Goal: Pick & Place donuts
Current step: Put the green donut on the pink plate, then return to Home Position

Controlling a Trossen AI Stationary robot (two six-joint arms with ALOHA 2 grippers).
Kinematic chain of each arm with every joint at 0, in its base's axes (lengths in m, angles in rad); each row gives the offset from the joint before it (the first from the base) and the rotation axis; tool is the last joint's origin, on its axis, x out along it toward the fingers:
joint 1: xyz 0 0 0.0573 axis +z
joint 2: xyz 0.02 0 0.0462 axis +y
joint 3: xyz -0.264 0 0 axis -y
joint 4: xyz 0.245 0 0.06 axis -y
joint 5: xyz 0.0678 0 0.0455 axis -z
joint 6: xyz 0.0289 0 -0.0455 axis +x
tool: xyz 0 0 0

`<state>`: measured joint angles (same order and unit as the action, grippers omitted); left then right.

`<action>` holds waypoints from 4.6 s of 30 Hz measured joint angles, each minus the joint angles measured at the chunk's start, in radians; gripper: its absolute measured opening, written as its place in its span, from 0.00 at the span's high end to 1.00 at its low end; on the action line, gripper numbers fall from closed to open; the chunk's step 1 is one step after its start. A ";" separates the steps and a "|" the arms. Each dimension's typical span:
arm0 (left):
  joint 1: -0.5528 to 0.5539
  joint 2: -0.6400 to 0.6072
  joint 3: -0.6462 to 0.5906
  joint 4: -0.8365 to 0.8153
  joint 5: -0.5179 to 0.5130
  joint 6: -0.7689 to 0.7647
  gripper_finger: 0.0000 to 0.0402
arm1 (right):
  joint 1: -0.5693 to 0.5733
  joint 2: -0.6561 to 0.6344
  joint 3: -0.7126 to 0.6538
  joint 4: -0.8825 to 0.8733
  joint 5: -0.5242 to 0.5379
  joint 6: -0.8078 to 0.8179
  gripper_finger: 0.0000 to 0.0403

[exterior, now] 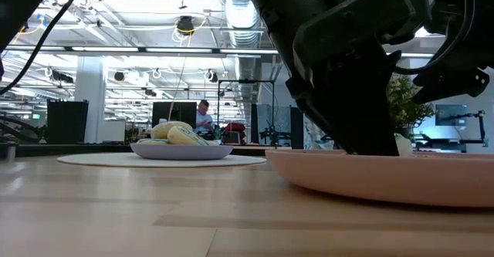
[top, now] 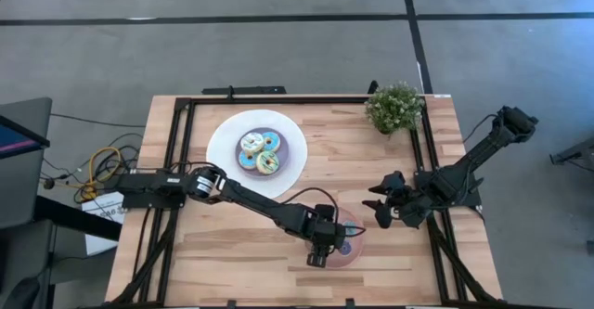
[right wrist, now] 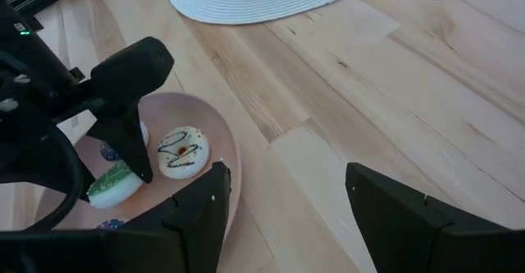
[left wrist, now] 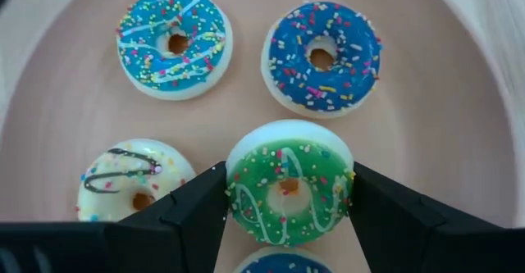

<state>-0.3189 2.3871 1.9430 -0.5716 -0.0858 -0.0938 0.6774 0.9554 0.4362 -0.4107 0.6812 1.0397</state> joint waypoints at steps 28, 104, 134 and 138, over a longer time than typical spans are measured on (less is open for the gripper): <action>0.017 -0.030 0.023 -0.074 0.048 -0.023 0.15 | 0.000 0.000 0.000 0.000 0.000 0.000 0.42; 0.377 -2.329 -1.933 0.730 0.020 0.169 0.15 | -0.175 0.000 0.000 0.006 -0.029 -0.027 0.42; 0.377 -2.374 -1.932 0.608 0.020 0.179 0.15 | -0.178 0.000 0.000 0.004 0.128 -0.203 0.49; 0.377 -2.374 -1.931 0.607 0.020 0.179 0.15 | -0.177 0.000 -0.008 0.006 0.130 -0.285 0.71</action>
<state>0.0578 0.0132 0.0116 0.0353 -0.0658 0.0849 0.5001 0.9554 0.4282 -0.4044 0.8110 0.7550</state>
